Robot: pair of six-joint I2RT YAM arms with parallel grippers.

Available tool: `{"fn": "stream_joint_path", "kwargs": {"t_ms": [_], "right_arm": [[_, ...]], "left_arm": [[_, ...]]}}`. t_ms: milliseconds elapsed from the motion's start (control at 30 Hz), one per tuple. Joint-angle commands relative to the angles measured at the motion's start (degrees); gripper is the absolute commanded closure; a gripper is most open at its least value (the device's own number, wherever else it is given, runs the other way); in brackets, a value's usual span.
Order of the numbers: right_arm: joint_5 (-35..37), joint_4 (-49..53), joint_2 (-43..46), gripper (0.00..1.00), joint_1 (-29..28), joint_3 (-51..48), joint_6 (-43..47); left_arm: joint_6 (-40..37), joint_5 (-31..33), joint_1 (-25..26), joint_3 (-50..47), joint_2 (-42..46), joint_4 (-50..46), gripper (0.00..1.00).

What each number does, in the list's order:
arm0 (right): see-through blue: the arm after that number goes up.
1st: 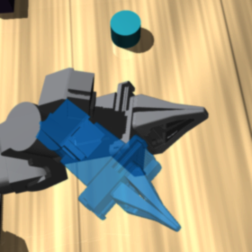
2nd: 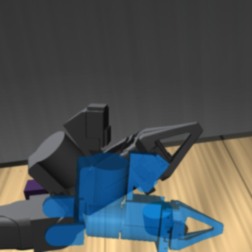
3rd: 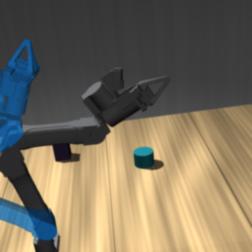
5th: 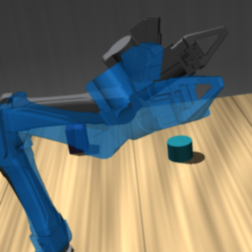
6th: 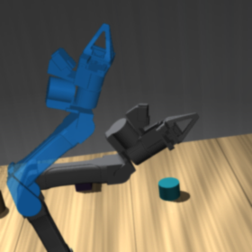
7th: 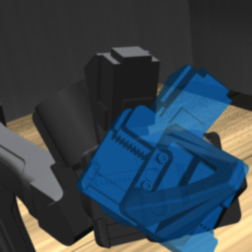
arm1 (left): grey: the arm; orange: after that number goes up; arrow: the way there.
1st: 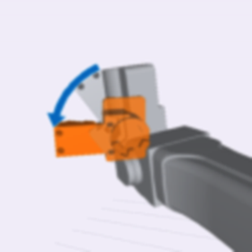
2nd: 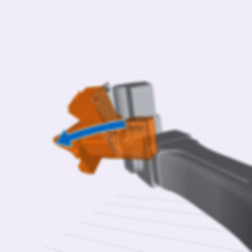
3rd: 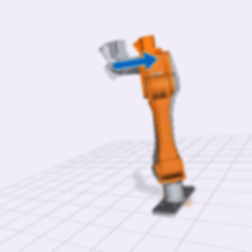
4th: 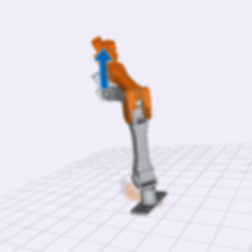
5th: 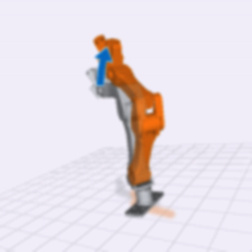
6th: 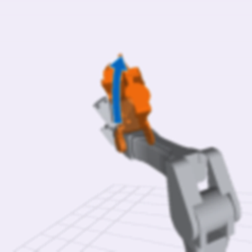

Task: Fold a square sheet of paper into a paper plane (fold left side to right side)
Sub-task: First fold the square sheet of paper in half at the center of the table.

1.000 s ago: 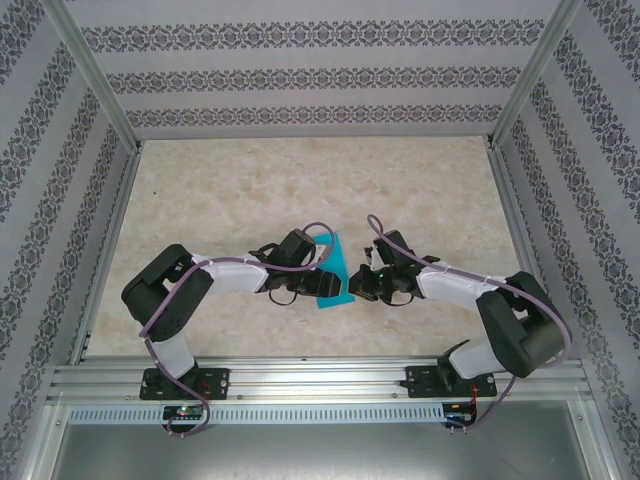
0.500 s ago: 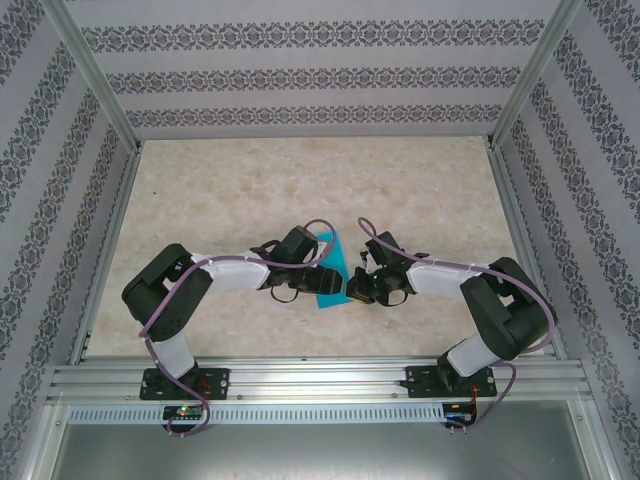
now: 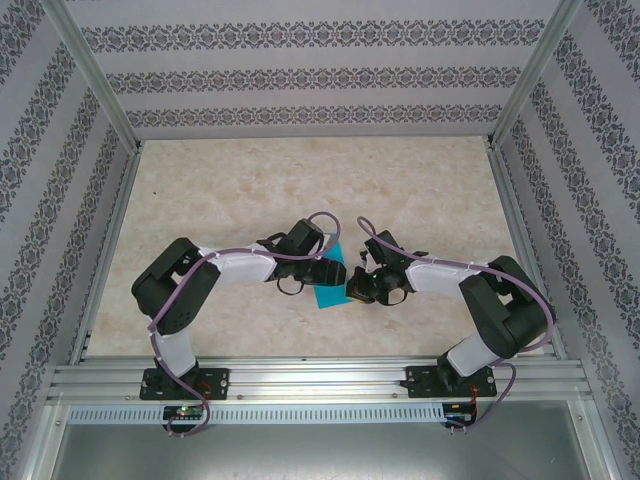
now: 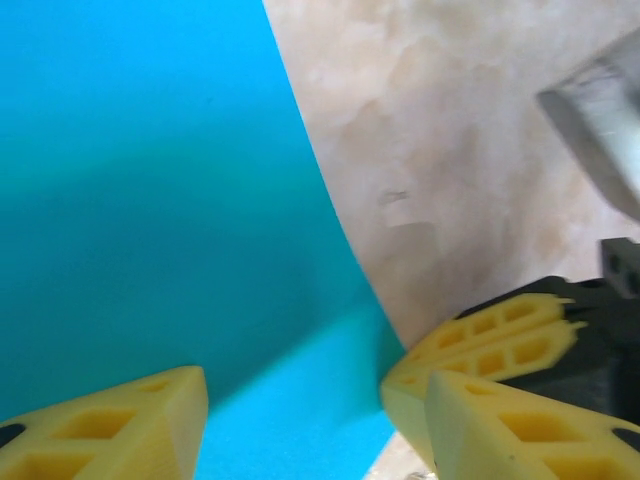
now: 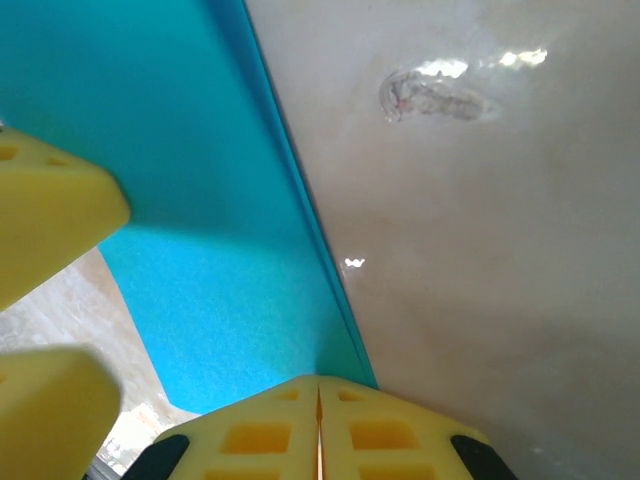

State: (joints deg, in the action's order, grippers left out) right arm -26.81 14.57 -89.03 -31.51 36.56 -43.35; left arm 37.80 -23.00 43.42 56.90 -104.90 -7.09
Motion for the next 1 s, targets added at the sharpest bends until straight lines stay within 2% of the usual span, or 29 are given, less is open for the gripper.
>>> {"fn": "stream_joint_path", "kwargs": {"t_ms": [0, 233, 567, 967], "right_arm": [[4.9, 3.5, -2.1, 0.91, -0.7, -0.2, 1.4], [5.4, 5.1, -1.8, 0.91, -0.8, -0.1, 1.6], [5.7, 5.8, -2.1, 0.91, -0.7, -0.5, 2.0], [5.7, 6.8, -1.6, 0.92, -0.7, -0.4, 2.9]], "left_arm": [[-0.5, 1.7, -1.0, -0.6, -0.2, -1.4, 0.4], [-1.2, 3.6, -2.3, -1.2, -1.1, -1.2, 0.35], [-1.1, 4.1, -6.6, -2.3, -1.3, 1.5, 0.35], [-3.0, 3.9, -12.7, 5.3, -6.3, -0.5, 0.34]]}}
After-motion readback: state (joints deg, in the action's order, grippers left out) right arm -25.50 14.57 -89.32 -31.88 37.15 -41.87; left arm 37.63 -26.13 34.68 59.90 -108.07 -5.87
